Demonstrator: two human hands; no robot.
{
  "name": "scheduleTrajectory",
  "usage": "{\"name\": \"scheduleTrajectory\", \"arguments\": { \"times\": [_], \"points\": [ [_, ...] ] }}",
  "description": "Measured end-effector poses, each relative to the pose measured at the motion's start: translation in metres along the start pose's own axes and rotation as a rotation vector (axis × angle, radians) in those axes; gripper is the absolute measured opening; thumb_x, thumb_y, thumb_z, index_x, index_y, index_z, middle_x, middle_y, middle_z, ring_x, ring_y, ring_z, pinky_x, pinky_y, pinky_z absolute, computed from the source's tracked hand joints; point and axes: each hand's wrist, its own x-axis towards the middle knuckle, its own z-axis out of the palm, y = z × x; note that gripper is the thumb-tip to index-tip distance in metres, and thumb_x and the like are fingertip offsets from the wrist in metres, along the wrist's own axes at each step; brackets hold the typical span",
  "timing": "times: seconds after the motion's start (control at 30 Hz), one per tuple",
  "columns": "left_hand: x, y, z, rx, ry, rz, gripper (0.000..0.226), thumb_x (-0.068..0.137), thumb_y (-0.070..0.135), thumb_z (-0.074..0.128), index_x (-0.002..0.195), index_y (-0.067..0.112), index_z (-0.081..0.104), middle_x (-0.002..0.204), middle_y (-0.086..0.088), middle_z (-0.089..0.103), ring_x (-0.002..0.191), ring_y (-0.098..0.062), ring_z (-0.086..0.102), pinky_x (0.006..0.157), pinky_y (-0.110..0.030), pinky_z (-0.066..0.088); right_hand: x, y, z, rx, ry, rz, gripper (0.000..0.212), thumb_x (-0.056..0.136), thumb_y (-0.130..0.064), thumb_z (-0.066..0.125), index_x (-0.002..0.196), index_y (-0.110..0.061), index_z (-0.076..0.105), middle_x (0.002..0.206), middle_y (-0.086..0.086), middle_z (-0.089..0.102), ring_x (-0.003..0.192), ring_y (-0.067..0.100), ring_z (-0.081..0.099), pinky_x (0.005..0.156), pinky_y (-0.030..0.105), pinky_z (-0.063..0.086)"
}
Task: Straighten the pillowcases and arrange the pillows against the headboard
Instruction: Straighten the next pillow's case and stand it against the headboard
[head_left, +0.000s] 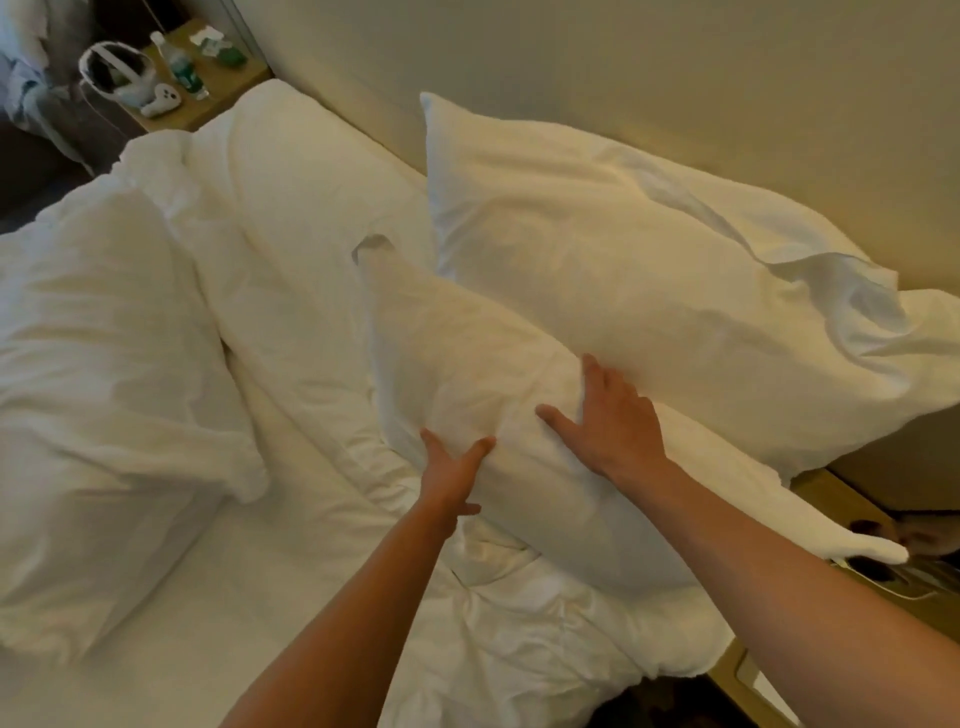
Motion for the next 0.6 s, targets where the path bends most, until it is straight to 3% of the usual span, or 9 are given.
{"name": "scheduleTrajectory", "arguments": {
  "times": [0.1,0.2,0.3,0.37,0.5,0.6],
  "points": [
    [0.007,-0.018,0.010,-0.200,-0.076,-0.100,0.121,0.071,0.058,0.084,0.154,0.056,-0.004,0.162,-0.005,0.028,0.133,-0.046,0.046,0.086,-0.063,0.058,0.007,0.001,0.027,-0.098,0.082,-0.098,0.075,0.095,-0.077,0.035,0.141,-0.019,0.044,0.122,0.011,0.059,0.100,0.034,0.062,0.072,0.041,0.049],
    [0.019,-0.025,0.026,-0.338,-0.068,-0.095,0.118,0.073,0.052,0.085,0.155,0.056,0.000,0.161,-0.003,0.031,0.131,-0.044,0.048,0.084,-0.060,0.060,0.016,0.011,0.038,-0.083,0.158,-0.243,0.050,0.103,-0.063,0.036,0.118,-0.019,0.055,0.091,0.005,0.064,0.066,0.032,0.064,0.049,0.033,0.039],
    [0.030,-0.008,0.048,-0.399,-0.056,-0.054,0.115,0.076,0.047,0.085,0.156,0.055,0.003,0.160,-0.002,0.032,0.131,-0.044,0.049,0.084,-0.060,0.060,0.039,0.026,0.024,-0.010,0.251,-0.331,0.032,0.105,-0.049,0.048,0.098,-0.019,0.059,0.070,0.007,0.065,0.054,0.036,0.062,0.046,0.035,0.041],
    [0.039,0.019,0.067,-0.419,-0.063,-0.039,0.111,0.079,0.042,0.084,0.157,0.052,0.005,0.159,-0.003,0.032,0.132,-0.045,0.048,0.083,-0.063,0.059,0.059,0.038,0.003,0.022,0.312,-0.347,0.029,0.104,-0.045,0.054,0.091,-0.019,0.060,0.071,0.010,0.069,0.060,0.039,0.066,0.049,0.037,0.045],
    [0.057,0.085,0.092,-0.425,-0.087,0.055,0.103,0.079,0.043,0.083,0.156,0.051,0.016,0.157,-0.003,0.037,0.131,-0.046,0.049,0.076,-0.060,0.062,0.103,0.047,-0.040,0.005,0.462,-0.360,0.040,0.104,-0.051,0.046,0.086,-0.017,0.058,0.070,0.012,0.068,0.061,0.040,0.065,0.049,0.038,0.044],
    [0.063,0.094,0.082,-0.334,-0.064,0.046,0.104,0.079,0.049,0.082,0.156,0.052,0.013,0.157,-0.002,0.036,0.132,-0.043,0.048,0.077,-0.057,0.062,0.118,0.040,-0.044,0.058,0.386,-0.347,0.038,0.103,-0.050,0.049,0.087,-0.017,0.058,0.073,0.015,0.069,0.067,0.041,0.066,0.054,0.039,0.042]
  ]
}}
